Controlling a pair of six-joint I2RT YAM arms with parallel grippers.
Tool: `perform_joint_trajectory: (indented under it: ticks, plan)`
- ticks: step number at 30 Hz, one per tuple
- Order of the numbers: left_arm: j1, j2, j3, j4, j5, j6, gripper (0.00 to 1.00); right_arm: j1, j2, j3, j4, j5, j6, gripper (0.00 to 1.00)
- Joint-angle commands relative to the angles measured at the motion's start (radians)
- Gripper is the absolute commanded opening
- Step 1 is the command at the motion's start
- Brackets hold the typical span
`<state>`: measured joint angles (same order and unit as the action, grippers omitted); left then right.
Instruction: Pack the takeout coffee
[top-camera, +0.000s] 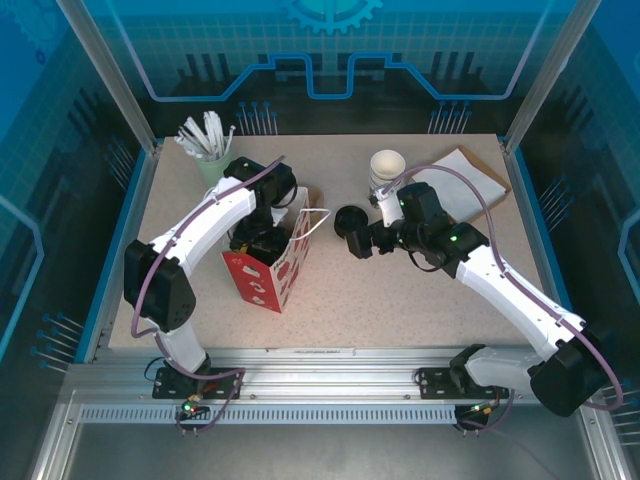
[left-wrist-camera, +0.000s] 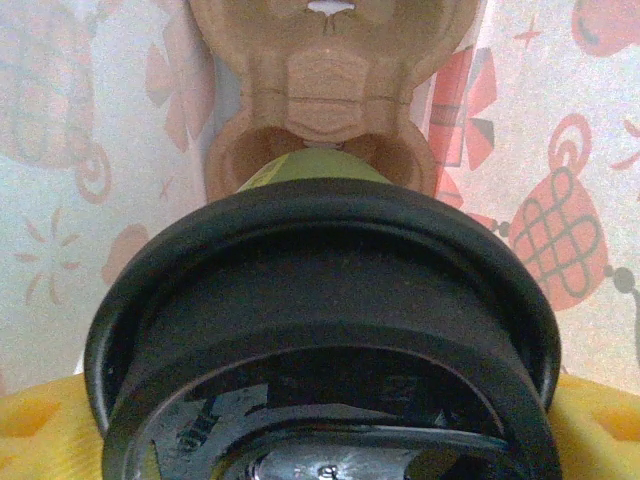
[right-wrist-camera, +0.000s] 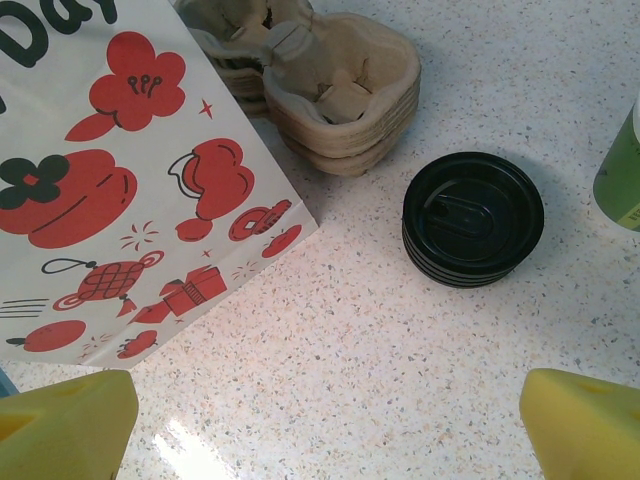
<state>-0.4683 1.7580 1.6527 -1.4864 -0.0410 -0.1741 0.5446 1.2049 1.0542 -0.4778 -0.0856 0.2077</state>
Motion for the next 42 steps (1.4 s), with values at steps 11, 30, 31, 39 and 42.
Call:
perform_joint_trajectory:
  ticks: [11, 30, 31, 39, 42]
  plan:
    - [0.007, 0.023, 0.006, 0.003, -0.013, 0.029, 0.46, 0.017, 0.006, -0.002, 0.01, 0.003, -0.014, 1.0]
    - [0.008, 0.059, -0.011, 0.03, -0.013, 0.036, 0.46, 0.019, 0.008, -0.002, 0.008, 0.009, -0.017, 1.0]
    - [0.009, 0.06, -0.013, 0.033, -0.014, 0.035, 0.46, 0.019, 0.009, -0.001, 0.009, 0.007, -0.016, 1.0]
    - [0.008, 0.077, -0.025, 0.044, -0.015, 0.038, 0.46, 0.02, 0.01, -0.002, 0.005, 0.009, -0.017, 1.0]
    - [0.008, 0.071, -0.025, 0.041, -0.016, 0.035, 0.46, 0.019, 0.01, -0.001, 0.005, 0.008, -0.017, 1.0]
